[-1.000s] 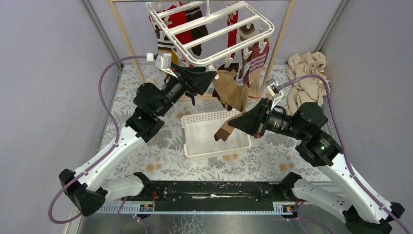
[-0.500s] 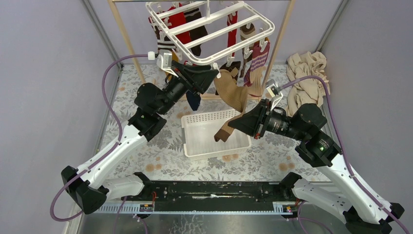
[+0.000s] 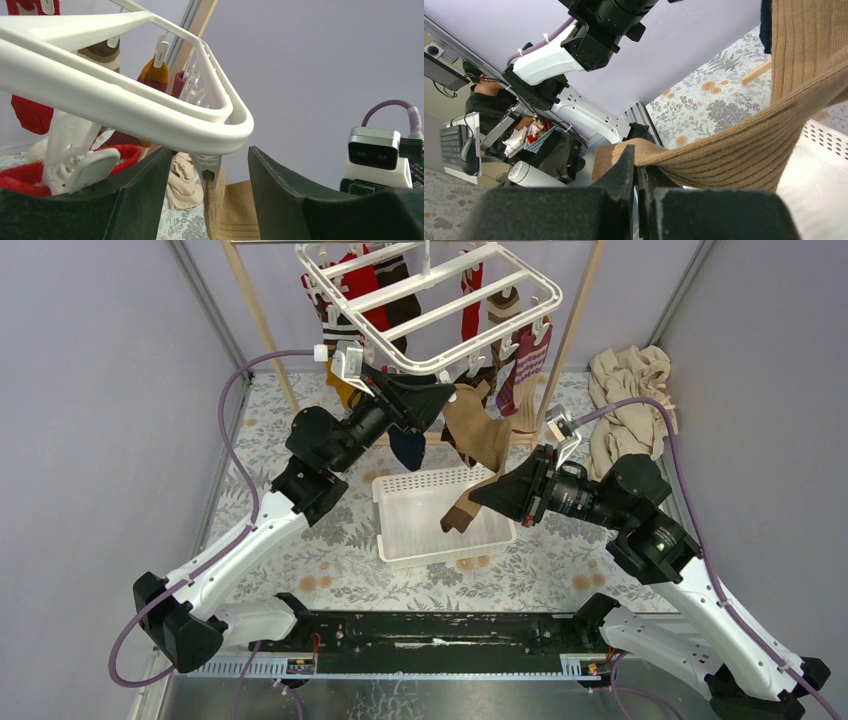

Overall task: Remove the socks clipped to the hanger
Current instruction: Remove the sock from the hanger.

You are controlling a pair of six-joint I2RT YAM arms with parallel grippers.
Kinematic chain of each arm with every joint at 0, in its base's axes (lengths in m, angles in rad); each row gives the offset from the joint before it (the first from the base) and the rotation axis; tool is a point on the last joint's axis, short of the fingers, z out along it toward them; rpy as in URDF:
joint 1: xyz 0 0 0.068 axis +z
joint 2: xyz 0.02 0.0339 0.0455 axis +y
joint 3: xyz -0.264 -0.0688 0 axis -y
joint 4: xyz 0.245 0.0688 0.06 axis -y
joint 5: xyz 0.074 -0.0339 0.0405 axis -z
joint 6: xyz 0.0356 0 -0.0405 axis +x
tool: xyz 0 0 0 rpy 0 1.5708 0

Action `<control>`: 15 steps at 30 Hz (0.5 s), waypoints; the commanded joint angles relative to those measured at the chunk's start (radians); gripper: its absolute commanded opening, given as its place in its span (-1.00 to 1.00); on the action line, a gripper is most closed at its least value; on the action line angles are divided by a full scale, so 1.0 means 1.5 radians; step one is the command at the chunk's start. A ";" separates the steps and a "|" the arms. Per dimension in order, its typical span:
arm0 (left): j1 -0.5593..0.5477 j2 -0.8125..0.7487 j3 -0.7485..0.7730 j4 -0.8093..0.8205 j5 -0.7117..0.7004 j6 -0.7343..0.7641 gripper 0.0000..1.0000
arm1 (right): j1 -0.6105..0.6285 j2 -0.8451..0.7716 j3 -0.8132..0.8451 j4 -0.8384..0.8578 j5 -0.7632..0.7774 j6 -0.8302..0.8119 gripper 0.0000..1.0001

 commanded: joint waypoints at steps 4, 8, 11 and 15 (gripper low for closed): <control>0.005 -0.004 0.018 0.026 -0.004 0.004 0.31 | 0.003 -0.006 -0.005 0.044 -0.007 0.001 -1.00; 0.005 0.001 0.014 0.050 0.008 0.001 0.30 | 0.004 -0.006 -0.008 0.047 -0.008 0.001 -1.00; 0.004 0.004 0.012 0.064 0.012 0.000 0.29 | 0.003 -0.006 -0.008 0.047 -0.009 0.001 -1.00; 0.005 0.012 0.016 0.068 0.014 -0.001 0.26 | 0.003 -0.008 -0.010 0.045 -0.007 0.001 -1.00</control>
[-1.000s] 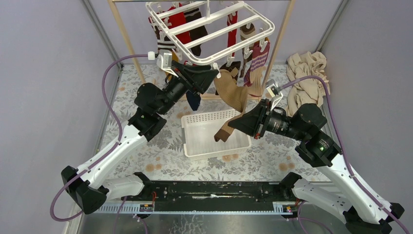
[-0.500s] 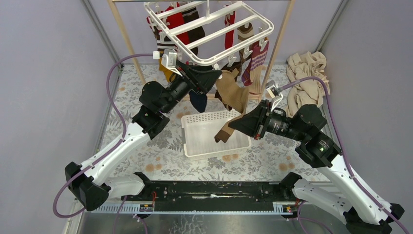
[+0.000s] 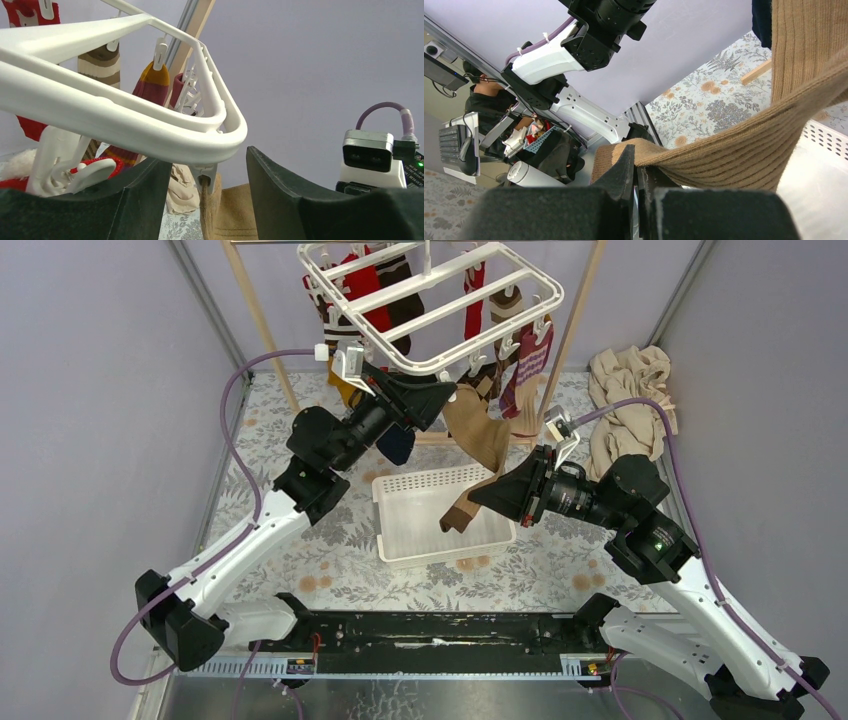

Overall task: Remove the socks clipped to the hanger
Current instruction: Remove the sock from the hanger.

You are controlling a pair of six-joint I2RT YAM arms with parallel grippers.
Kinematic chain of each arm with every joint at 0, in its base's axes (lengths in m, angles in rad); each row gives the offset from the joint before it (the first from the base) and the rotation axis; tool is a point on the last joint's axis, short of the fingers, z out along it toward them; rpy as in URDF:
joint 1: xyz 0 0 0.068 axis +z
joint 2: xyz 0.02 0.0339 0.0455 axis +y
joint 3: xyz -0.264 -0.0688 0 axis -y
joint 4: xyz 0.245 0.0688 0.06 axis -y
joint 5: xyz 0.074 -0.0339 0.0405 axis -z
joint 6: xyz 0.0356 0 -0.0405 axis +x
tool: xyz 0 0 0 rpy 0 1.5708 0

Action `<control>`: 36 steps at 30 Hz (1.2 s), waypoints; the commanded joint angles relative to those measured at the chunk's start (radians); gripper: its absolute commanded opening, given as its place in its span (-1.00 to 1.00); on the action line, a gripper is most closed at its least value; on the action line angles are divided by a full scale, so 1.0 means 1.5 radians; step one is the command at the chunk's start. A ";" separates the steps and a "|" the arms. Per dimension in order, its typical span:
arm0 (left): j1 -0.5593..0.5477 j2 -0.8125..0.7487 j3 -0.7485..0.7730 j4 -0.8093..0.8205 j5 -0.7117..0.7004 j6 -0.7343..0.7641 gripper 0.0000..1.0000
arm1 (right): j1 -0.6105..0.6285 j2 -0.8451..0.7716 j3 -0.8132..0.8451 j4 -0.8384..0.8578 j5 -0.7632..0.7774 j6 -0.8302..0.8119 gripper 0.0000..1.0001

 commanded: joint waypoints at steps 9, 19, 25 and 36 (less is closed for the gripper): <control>0.004 0.016 0.020 0.066 0.012 -0.003 0.07 | 0.003 -0.009 0.001 0.030 -0.008 -0.002 -1.00; 0.004 0.007 0.014 0.073 0.002 -0.002 0.20 | 0.003 -0.007 0.000 0.028 -0.010 -0.006 -1.00; 0.004 0.009 0.015 0.072 -0.001 -0.001 0.10 | 0.003 -0.007 -0.002 0.026 -0.011 -0.008 -1.00; 0.004 0.007 0.015 0.071 -0.003 0.002 -0.15 | 0.003 -0.013 -0.019 0.032 -0.010 -0.004 -1.00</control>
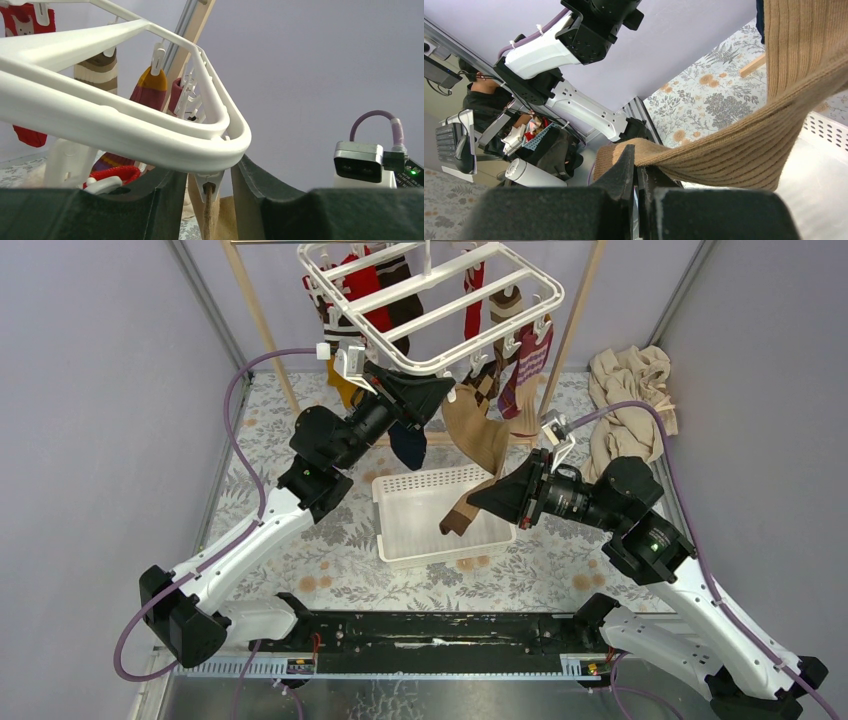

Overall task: Remove the socks clipped to the hanger
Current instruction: Remove the sock from the hanger.

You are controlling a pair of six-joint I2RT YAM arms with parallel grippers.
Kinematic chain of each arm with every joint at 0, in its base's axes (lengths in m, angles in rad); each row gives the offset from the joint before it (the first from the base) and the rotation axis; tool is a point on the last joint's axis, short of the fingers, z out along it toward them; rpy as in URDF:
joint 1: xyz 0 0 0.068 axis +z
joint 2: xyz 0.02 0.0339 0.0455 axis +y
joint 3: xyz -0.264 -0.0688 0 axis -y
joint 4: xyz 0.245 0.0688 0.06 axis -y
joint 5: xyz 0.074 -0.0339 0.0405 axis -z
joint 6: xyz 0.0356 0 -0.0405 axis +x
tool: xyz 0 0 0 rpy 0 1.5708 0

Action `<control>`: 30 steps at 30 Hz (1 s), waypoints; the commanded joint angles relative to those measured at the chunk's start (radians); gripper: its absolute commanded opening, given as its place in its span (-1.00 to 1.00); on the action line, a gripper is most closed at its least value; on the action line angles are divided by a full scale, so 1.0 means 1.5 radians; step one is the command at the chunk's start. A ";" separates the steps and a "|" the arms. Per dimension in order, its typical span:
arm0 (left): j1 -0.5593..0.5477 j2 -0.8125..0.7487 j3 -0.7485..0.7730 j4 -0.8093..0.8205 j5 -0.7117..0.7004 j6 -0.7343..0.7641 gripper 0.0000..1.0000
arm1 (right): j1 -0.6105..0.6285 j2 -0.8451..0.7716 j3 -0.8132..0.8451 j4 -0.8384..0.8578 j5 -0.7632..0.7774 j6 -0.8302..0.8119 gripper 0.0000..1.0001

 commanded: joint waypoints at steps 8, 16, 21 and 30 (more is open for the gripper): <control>0.004 -0.010 0.017 0.027 -0.002 0.011 -0.44 | 0.003 -0.013 -0.008 0.031 -0.009 -0.003 -1.00; 0.004 -0.019 0.013 0.014 -0.007 0.019 -0.46 | 0.003 -0.016 -0.031 0.034 -0.010 0.000 -1.00; 0.004 -0.036 0.002 -0.003 -0.013 0.023 0.14 | 0.003 -0.005 -0.057 0.045 -0.004 0.004 -1.00; 0.004 -0.086 -0.044 -0.034 -0.014 0.029 0.46 | 0.003 0.062 -0.095 0.122 0.010 -0.002 -1.00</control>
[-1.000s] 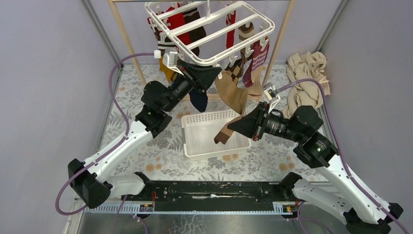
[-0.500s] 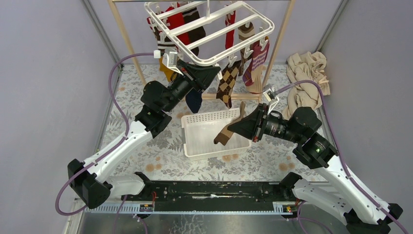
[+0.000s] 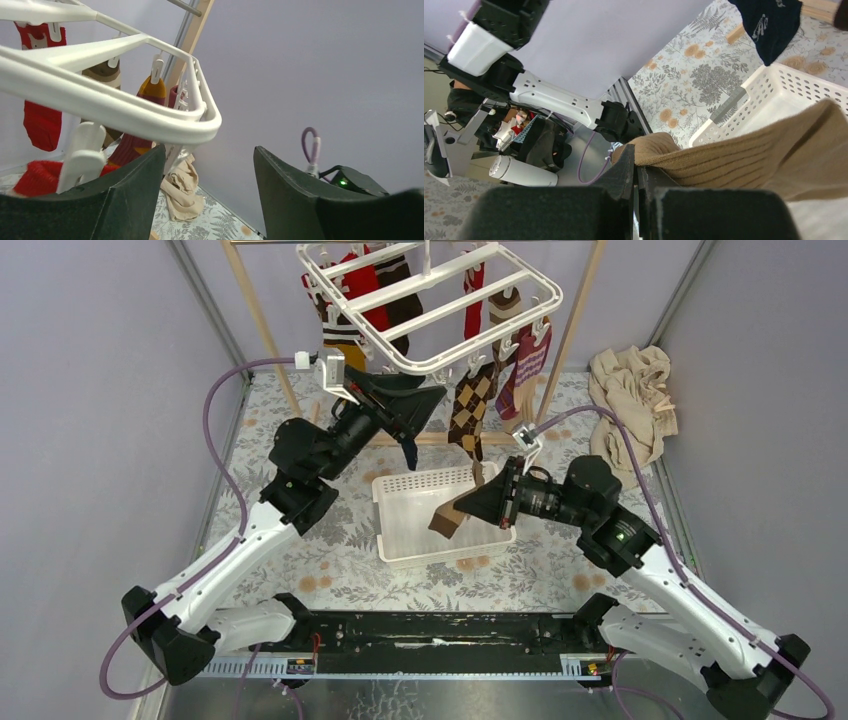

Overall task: Remove the socks clipped to the hanger
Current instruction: Remove the sock from the hanger, then place the sock in the bin.

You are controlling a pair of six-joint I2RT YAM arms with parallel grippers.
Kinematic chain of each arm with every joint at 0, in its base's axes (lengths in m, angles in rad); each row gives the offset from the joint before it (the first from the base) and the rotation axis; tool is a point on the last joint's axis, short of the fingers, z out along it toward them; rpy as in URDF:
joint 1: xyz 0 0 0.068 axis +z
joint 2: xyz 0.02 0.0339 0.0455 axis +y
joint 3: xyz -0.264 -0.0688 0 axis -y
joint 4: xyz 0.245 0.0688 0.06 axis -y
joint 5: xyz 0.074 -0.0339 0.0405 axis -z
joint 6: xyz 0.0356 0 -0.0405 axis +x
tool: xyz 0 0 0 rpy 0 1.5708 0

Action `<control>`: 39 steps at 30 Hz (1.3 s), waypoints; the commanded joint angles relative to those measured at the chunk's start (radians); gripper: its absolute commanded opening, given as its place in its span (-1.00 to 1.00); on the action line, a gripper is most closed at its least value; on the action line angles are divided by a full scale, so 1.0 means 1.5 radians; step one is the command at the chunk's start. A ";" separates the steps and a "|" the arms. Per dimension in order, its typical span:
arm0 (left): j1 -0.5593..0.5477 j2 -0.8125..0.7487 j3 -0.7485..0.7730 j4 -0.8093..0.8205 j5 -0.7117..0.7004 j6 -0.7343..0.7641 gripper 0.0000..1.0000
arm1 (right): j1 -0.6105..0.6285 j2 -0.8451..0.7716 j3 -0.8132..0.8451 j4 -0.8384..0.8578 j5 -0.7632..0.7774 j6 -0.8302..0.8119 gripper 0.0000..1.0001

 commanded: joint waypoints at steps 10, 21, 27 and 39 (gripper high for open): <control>-0.003 -0.105 -0.117 -0.050 -0.004 -0.001 0.96 | 0.004 0.157 -0.065 0.165 0.068 -0.030 -1.00; -0.040 -0.206 -0.201 -0.138 -0.047 -0.005 0.97 | 0.004 0.344 -0.110 0.211 0.151 -0.055 -0.99; -0.053 -0.246 -0.223 -0.199 -0.069 -0.006 0.97 | 0.013 0.401 -0.104 0.173 0.187 -0.070 -0.23; -0.063 -0.275 -0.257 -0.278 -0.100 -0.020 0.97 | 0.034 0.263 -0.064 -0.035 0.308 -0.107 0.19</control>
